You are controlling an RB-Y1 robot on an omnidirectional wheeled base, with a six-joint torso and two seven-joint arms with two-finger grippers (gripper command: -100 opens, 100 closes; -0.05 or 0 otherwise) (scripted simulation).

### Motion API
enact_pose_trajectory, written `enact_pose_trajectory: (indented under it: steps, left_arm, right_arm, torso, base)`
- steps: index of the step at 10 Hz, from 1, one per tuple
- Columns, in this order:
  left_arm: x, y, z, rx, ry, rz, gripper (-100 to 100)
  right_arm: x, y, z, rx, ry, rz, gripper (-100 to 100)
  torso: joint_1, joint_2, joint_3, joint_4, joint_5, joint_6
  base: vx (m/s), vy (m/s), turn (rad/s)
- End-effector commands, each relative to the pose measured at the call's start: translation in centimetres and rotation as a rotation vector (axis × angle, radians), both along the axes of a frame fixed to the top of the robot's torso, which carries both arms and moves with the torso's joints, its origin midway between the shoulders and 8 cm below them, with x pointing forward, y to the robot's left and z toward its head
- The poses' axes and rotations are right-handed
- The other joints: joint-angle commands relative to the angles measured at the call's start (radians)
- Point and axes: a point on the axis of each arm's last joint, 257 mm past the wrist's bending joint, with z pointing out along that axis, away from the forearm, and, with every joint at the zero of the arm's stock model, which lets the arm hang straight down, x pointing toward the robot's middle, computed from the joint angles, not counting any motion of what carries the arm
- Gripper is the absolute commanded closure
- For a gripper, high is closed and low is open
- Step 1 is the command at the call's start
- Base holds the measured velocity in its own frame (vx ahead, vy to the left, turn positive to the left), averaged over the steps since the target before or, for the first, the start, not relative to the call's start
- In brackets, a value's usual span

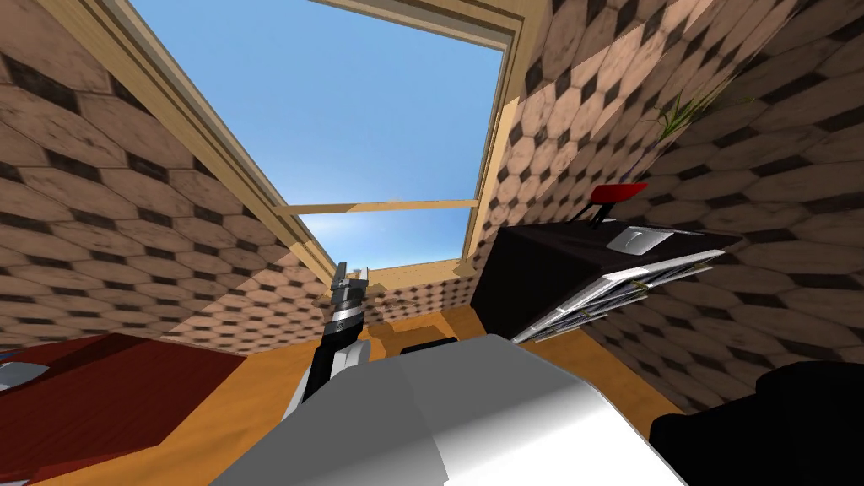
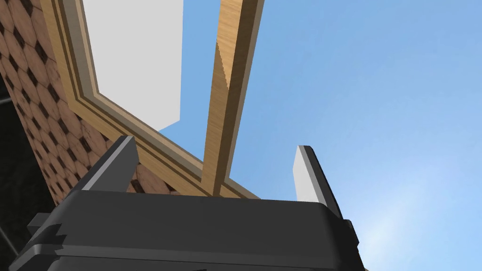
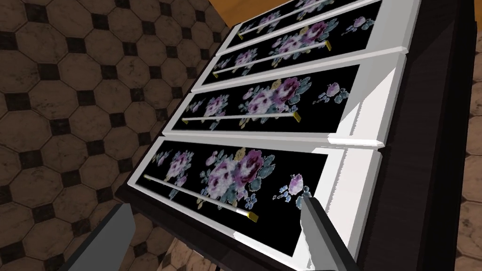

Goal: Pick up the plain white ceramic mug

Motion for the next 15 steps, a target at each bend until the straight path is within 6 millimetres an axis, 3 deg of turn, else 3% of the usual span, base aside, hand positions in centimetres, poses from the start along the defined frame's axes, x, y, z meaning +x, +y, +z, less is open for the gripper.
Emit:
enact_pose_trajectory:
  steps: [1,2,3,8,11,13,14,15]
  left_arm:
    - [0.0,0.0,0.0,0.000,0.000,0.000,0]
    - [0.0,0.0,0.0,0.000,0.000,0.000,0]
    - [0.0,0.0,0.0,0.000,0.000,0.000,0]
    - [0.0,0.0,0.0,0.000,0.000,0.000,0]
    - [0.0,0.0,0.0,0.000,0.000,0.000,0]
    - [0.0,0.0,0.0,0.000,0.000,0.000,0]
    - [0.0,0.0,0.0,0.000,0.000,0.000,0]
    - [0.0,0.0,0.0,0.000,0.000,0.000,0]
  right_arm:
    - [-0.6,-1.9,3.3,-0.061,0.069,-0.003,-100]
    - [-1.0,-3.0,5.6,-0.104,0.120,-0.005,-100]
    - [-1.3,-3.0,5.7,-0.104,0.127,-0.007,-100]
    - [-0.6,-6.8,13.4,-0.257,0.299,0.010,-100]
    - [0.4,-8.0,15.6,-0.305,0.353,0.027,-100]
    - [0.4,-8.2,15.5,-0.307,0.361,0.032,-100]
    - [0.5,-8.3,15.5,-0.309,0.362,0.033,0]
    - [-0.5,-8.3,15.3,-0.299,0.382,0.010,-100]
  torso:
    - [0.000,0.000,0.000,0.000,0.000,0.000]
    - [0.000,-0.003,-0.002,-0.001,0.000,0.000]
    - [0.000,-0.007,-0.004,-0.002,0.000,0.000]
    - [-0.006,-0.006,-0.004,-0.002,-0.001,0.000]
    - [-0.008,-0.004,-0.003,-0.001,-0.002,0.000]
    - [-0.011,-0.001,-0.001,0.000,-0.003,0.000]
    - [-0.006,0.003,0.002,0.001,-0.002,0.001]
    - [-0.002,0.006,0.003,0.002,-0.001,0.002]
  base:
    - [0.167,0.038,0.258]
    - [0.227,0.036,0.265]
    - [0.164,0.025,0.111]
    - [0.176,-0.037,0.215]
    - [0.154,-0.108,0.166]
    - [0.076,-0.116,0.096]
    - [0.010,-0.014,0.000]
    - [-0.055,0.007,0.247]
